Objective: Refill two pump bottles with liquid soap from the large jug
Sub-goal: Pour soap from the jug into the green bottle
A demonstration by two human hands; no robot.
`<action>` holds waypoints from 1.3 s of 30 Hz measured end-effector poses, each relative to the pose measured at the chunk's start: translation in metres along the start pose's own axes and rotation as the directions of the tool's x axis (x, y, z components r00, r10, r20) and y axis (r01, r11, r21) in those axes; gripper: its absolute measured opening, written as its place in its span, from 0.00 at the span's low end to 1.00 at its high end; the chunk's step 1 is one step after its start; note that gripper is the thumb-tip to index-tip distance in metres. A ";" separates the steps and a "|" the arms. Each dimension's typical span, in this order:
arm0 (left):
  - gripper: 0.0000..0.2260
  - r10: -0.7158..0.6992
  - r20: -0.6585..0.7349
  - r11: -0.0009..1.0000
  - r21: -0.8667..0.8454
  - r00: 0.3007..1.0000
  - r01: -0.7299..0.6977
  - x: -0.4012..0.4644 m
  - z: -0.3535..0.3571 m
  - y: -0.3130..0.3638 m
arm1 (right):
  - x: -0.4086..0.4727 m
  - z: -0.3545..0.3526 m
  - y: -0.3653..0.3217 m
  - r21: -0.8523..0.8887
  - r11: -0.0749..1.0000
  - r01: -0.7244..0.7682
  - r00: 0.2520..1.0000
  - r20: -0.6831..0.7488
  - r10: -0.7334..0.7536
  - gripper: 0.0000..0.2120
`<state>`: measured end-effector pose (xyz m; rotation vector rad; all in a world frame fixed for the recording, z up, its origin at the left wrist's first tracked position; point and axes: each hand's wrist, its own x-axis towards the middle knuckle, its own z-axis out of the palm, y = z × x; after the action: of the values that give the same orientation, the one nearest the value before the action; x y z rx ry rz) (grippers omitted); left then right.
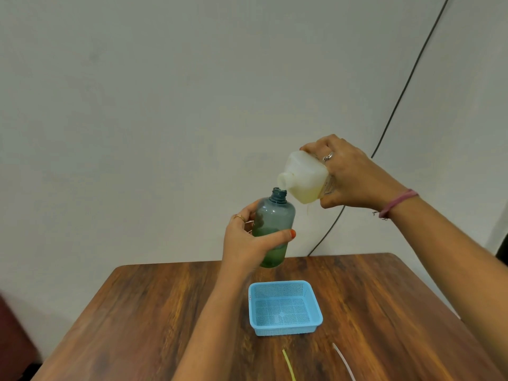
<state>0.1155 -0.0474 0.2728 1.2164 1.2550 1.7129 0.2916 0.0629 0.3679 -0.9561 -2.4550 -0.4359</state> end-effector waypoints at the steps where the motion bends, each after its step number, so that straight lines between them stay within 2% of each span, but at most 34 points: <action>1: 0.30 -0.002 0.000 1.000 -0.001 1.000 0.002 0.000 0.000 0.000 | 0.000 0.000 0.000 0.002 1.000 -0.002 1.000 0.002 0.002 0.47; 33: 0.31 0.005 -0.008 1.000 0.005 1.000 -0.005 -0.001 0.001 -0.006 | -0.004 0.000 0.001 0.009 1.000 0.007 1.000 -0.019 -0.006 0.47; 39: 0.29 0.000 -0.008 1.000 0.004 1.000 0.000 -0.002 0.001 -0.007 | -0.006 0.002 0.001 0.036 0.999 -0.001 1.000 -0.020 0.002 0.47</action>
<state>0.1172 -0.0462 0.2656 1.2129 1.2639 1.7181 0.2958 0.0610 0.3627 -0.9347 -2.4358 -0.3980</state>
